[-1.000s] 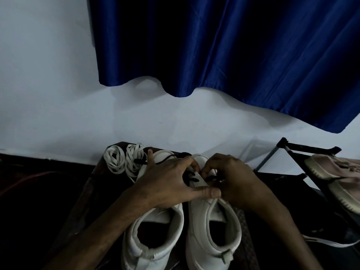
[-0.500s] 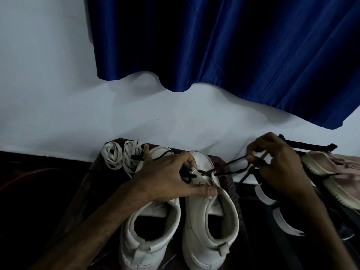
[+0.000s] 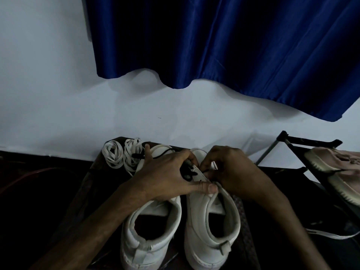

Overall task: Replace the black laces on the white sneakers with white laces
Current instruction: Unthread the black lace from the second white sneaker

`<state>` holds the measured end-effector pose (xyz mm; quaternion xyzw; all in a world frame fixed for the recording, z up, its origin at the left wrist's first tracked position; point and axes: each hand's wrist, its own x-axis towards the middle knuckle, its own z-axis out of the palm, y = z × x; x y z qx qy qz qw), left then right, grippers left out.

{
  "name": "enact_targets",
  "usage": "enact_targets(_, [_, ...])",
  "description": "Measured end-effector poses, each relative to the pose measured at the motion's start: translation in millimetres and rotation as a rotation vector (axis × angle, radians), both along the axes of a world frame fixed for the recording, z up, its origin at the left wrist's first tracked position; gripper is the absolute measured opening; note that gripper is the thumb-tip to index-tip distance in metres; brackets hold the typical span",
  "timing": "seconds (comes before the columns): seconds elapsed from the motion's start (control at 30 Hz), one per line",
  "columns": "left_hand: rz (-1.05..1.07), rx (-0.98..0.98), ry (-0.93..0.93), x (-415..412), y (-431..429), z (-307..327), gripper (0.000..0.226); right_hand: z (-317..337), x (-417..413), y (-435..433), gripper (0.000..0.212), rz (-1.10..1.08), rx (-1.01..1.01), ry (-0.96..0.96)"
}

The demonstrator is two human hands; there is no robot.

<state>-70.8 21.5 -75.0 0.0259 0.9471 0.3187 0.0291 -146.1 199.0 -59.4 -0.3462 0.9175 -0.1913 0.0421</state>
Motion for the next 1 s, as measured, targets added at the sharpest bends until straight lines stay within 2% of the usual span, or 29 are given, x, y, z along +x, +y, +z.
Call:
enact_targets(0.17, [0.008, 0.02, -0.017, -2, -3, -3, 0.066, -1, 4, 6, 0.024, -0.009, -0.081, 0.052])
enact_targets(0.33, [0.016, 0.047, -0.013, 0, -2, -4, 0.067, 12, -12, 45, 0.026, -0.248, -0.13, 0.254])
enact_targets(0.4, [0.024, 0.051, -0.002, 1, -2, -3, 0.068, 15, -15, 53, 0.026, -0.283, -0.147, 0.277])
enact_targets(0.53, [0.023, 0.077, 0.027, 0, -3, -4, 0.071, 17, -7, 35, 0.013, -0.11, -0.164, 0.128])
enact_targets(0.6, [0.017, 0.106, 0.04, 0, -5, -7, 0.068, 15, -1, 19, 0.014, 0.016, -0.17, 0.03])
enact_targets(0.7, [0.066, 0.246, 0.171, -3, -7, -10, 0.049, 4, 3, 2, 0.017, 0.073, -0.09, -0.017])
enact_targets(0.8, [0.205, 0.239, 0.388, -9, -12, -5, 0.019, 0, 2, 2, 0.018, 0.027, -0.098, 0.026])
enact_targets(1.0, [0.448, 0.366, 0.505, -11, -26, 7, 0.005, 1, 1, 6, 0.016, 0.077, -0.044, 0.02])
